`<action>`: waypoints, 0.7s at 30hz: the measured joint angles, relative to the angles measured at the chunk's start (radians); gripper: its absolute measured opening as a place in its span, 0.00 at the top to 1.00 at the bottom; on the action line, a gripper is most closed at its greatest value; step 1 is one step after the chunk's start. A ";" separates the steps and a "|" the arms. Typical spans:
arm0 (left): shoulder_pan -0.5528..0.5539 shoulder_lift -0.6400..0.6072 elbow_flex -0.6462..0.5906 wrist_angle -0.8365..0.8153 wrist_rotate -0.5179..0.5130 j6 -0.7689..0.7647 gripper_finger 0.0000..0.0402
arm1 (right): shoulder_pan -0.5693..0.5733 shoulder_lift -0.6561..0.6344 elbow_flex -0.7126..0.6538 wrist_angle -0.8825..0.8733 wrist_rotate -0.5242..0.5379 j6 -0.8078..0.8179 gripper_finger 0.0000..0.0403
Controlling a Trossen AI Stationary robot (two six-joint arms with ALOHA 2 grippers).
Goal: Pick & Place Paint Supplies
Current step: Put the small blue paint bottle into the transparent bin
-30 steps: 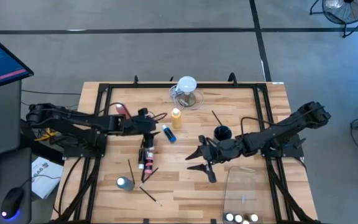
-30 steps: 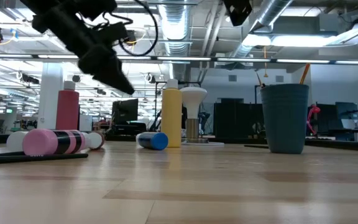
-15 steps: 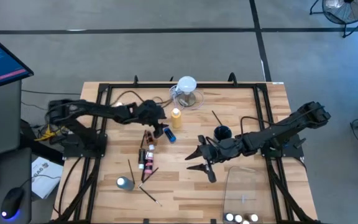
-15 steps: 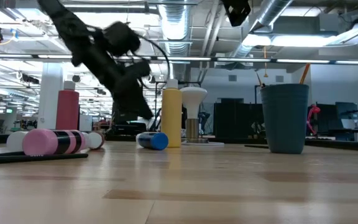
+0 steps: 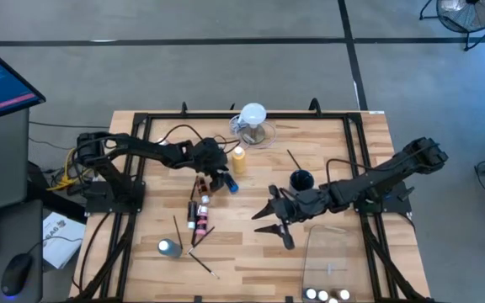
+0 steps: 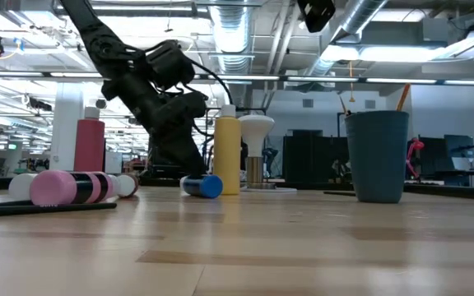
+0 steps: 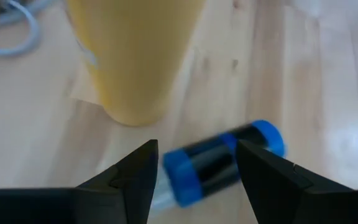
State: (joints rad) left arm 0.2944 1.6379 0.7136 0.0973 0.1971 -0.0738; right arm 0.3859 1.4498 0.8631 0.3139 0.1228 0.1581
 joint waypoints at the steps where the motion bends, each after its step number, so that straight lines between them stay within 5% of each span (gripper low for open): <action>1: -0.004 0.000 0.000 -0.010 0.006 -0.008 0.49 | 0.001 0.000 0.000 0.002 -0.001 0.000 0.59; 14: -0.110 0.000 -0.009 -0.068 0.010 -0.010 0.49 | 0.013 0.000 0.000 0.009 -0.001 0.000 0.60; 21: -0.196 0.000 -0.009 -0.128 -0.074 0.016 0.49 | 0.013 0.000 0.000 0.009 -0.001 0.017 0.60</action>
State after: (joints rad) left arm 0.0987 1.6375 0.7048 -0.0303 0.1230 -0.0574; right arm 0.3988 1.4498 0.8631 0.3228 0.1223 0.1754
